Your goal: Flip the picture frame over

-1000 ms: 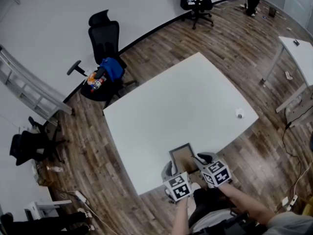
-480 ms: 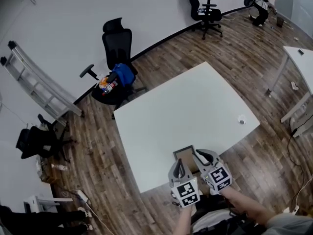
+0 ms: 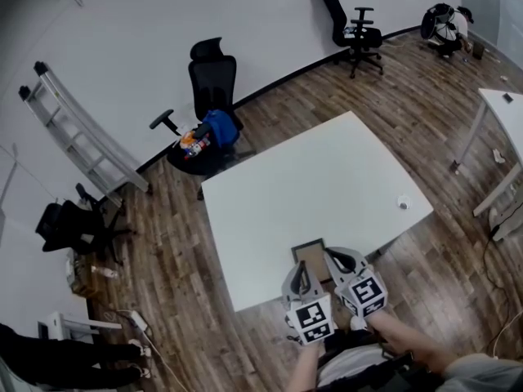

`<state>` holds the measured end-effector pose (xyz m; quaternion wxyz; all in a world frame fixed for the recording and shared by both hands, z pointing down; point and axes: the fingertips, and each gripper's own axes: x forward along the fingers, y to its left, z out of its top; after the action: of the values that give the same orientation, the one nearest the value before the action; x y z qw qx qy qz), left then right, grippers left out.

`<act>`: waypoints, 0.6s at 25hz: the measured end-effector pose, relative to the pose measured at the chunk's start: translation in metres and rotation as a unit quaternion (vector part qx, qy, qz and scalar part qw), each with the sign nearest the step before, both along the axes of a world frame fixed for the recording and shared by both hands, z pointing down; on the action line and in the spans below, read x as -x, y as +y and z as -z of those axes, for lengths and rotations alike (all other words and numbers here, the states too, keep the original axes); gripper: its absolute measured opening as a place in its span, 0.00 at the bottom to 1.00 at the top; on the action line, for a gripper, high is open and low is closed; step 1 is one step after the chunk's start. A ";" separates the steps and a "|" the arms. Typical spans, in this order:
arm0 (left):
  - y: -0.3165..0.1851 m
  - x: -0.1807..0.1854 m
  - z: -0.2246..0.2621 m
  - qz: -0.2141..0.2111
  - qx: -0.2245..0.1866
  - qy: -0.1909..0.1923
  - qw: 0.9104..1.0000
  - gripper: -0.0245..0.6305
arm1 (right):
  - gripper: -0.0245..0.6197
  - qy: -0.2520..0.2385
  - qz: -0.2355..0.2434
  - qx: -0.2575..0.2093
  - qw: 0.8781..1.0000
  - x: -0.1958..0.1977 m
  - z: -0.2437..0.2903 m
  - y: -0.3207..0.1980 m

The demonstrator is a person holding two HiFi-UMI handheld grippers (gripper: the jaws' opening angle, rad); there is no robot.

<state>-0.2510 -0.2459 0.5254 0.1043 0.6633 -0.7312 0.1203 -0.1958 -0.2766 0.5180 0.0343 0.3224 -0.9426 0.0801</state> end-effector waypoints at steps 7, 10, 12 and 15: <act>0.011 -0.005 0.019 0.006 -0.023 -0.009 1.000 0.04 | 0.05 -0.012 0.012 -0.010 1.000 -0.002 0.012 0.015; 0.016 -0.010 0.020 0.007 -0.025 -0.008 1.000 0.04 | 0.05 -0.012 0.015 -0.016 1.000 -0.005 0.015 0.018; 0.018 -0.015 0.019 0.007 -0.024 -0.008 1.000 0.04 | 0.05 -0.013 0.016 -0.018 1.000 -0.008 0.018 0.019; 0.017 -0.019 0.022 0.006 -0.024 -0.012 1.000 0.04 | 0.05 -0.014 0.016 -0.014 1.000 -0.011 0.019 0.019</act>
<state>-0.2318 -0.2288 0.5033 0.0803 0.6599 -0.7389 0.1103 -0.1846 -0.2576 0.4985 0.0182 0.3067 -0.9490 0.0709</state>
